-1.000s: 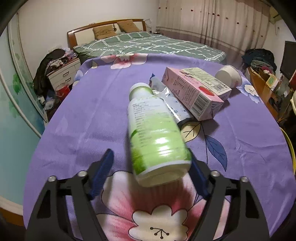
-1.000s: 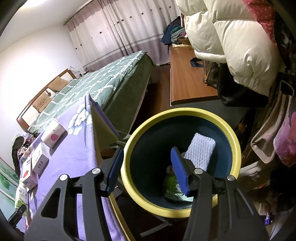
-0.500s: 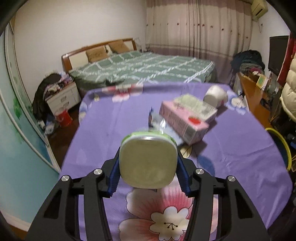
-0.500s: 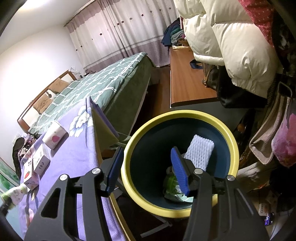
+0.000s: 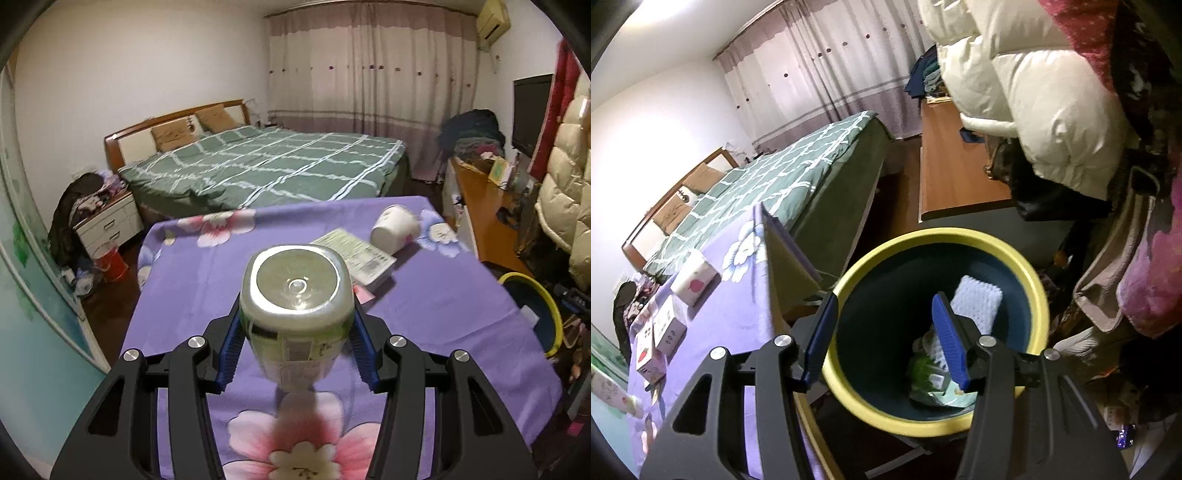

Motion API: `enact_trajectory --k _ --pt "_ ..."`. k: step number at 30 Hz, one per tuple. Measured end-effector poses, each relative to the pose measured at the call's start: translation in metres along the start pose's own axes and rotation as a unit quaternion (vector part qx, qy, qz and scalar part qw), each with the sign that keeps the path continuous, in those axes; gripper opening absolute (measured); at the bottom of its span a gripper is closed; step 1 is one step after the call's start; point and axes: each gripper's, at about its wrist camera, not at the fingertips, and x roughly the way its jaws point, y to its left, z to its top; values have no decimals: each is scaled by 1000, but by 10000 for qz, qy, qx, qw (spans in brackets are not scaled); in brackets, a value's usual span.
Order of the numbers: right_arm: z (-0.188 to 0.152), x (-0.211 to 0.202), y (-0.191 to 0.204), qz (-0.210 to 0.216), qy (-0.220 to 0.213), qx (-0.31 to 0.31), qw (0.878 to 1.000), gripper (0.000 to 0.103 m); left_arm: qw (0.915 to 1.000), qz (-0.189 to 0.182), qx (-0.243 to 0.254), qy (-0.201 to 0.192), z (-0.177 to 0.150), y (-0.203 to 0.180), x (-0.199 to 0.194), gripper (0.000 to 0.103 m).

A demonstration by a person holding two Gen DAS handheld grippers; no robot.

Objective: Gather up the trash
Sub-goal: 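Carry the milk bottle over the bin and open the left gripper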

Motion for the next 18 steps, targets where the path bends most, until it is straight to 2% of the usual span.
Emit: enact_trajectory --k 6,11,18 --pt "1 0 -17 -223 -50 62 9997 51 9981 -546 281 -99 19 -43 -11 52" --pt "3 -7 -38 -418 -124 82 9990 51 9916 -1133 607 -167 38 -101 -10 52" --pt "8 -20 -72 -713 -259 146 9970 56 9722 -2051 1124 -136 63 -201 2 52"
